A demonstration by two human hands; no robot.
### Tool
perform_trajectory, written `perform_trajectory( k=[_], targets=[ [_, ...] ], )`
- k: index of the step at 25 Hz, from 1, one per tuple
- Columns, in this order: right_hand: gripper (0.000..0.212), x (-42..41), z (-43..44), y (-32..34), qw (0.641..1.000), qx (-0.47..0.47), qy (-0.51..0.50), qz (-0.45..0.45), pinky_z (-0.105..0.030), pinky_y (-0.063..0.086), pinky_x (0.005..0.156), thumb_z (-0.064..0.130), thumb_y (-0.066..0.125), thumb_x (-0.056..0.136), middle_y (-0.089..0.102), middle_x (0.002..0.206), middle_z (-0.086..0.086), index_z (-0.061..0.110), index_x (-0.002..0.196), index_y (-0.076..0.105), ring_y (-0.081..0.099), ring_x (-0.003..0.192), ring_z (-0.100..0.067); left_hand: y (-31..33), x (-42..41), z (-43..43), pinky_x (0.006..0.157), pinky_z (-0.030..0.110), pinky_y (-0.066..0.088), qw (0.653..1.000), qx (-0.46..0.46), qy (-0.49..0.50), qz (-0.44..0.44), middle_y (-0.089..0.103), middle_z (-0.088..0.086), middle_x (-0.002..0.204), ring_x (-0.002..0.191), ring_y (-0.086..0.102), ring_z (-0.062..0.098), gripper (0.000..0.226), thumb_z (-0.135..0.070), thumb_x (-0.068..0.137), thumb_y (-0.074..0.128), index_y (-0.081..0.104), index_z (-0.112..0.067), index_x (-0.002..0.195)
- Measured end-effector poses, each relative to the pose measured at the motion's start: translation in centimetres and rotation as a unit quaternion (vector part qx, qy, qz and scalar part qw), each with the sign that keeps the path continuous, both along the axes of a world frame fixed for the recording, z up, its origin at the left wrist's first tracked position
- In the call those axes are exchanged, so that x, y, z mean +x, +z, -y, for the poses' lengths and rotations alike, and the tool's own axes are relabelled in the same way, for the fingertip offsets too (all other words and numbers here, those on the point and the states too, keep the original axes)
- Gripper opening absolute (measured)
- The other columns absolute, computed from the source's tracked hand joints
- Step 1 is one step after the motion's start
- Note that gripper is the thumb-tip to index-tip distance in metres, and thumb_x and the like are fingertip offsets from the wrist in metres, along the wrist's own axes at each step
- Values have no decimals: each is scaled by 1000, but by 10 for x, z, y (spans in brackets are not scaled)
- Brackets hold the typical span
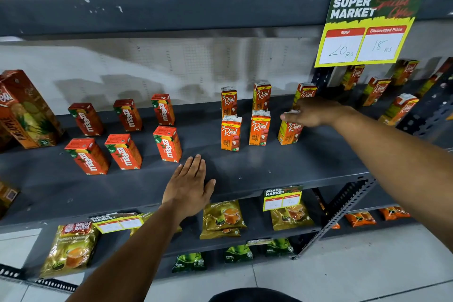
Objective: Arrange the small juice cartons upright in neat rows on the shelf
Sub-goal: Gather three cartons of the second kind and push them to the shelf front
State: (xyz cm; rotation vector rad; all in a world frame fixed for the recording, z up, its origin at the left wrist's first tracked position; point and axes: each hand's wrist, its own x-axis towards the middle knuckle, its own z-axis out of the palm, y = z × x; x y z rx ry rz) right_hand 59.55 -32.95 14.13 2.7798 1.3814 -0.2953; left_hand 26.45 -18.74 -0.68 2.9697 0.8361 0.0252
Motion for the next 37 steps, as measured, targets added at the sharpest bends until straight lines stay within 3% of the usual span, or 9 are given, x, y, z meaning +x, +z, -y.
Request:
perform_trajectory(
  k=[5, 10, 14, 19, 22, 29, 33, 35, 37],
  targets=[
    [60, 28, 34, -5, 971, 115, -20, -207, -41, 45, 95, 32, 67, 86, 54, 132, -13, 18, 138, 40, 55, 111, -26, -1, -1, -2, 117, 34, -2, 1000, -27, 3, 16, 1, 5, 162, 148, -3, 19, 71, -55, 96, 18, 5, -11, 150],
    [96, 30, 44, -50, 942, 180, -65, -277, -42, 48, 90, -3, 78, 72, 43, 143, -13, 21, 147, 25, 52, 118, -30, 23, 17, -17, 112, 39, 30, 963, -227, 46, 141, 37, 9, 151, 137, 35, 27, 87, -45, 81, 69, 23, -12, 147],
    [79, 25, 27, -67, 901, 248, -77, -348, -42, 44, 99, -2, 80, 69, 61, 125, -4, 16, 136, 44, 56, 117, -22, 45, 72, -41, 112, 39, 31, 911, -364, 74, 178, 34, 7, 154, 139, 34, 26, 103, -25, 68, 85, 22, -15, 149],
    [54, 23, 20, -77, 919, 205, -114, -316, -30, 44, 87, 11, 83, 69, 68, 107, 2, 18, 117, 61, 63, 95, -11, 45, 118, -48, 84, 26, 47, 855, -470, 61, 212, 62, 2, 116, 112, 59, 22, 70, -8, 61, 88, 50, -23, 117],
    [48, 12, 9, -76, 919, 207, -84, -325, -31, 44, 88, 13, 83, 70, 69, 106, 3, 20, 113, 63, 64, 97, -11, 43, 127, -39, 97, 37, 47, 848, -473, 42, 233, 62, 4, 122, 115, 58, 23, 76, -10, 58, 90, 52, -17, 124],
    [73, 24, -16, -88, 917, 218, -24, -334, -34, 44, 92, 11, 88, 60, 65, 114, 2, 23, 123, 55, 59, 105, -14, 31, 173, -25, 83, 20, 48, 811, -494, 55, 307, 65, -3, 109, 106, 63, 16, 68, -11, 56, 91, 59, -20, 115],
    [69, 6, -14, -103, 897, 235, -37, -373, -20, 48, 77, 14, 90, 57, 62, 102, 18, 38, 110, 55, 59, 93, 0, 24, 166, -28, 90, 35, 53, 778, -530, 67, 330, 67, 6, 112, 107, 64, 23, 61, -2, 57, 88, 61, -14, 110],
    [70, 7, -10, -105, 890, 246, -40, -383, -13, 43, 72, 16, 92, 54, 58, 94, 24, 40, 107, 53, 55, 84, 9, 26, 164, -19, 90, 35, 54, 780, -528, 75, 327, 72, -1, 103, 99, 68, 13, 56, -2, 56, 89, 65, -17, 104],
    [75, 9, 1, -110, 894, 235, -31, -380, -20, 40, 82, 19, 92, 54, 54, 93, 24, 37, 114, 51, 51, 86, 7, 28, 161, -1, 74, 18, 55, 780, -531, 65, 326, 74, -18, 84, 85, 68, -3, 50, 2, 57, 88, 67, -28, 92]
  ],
)
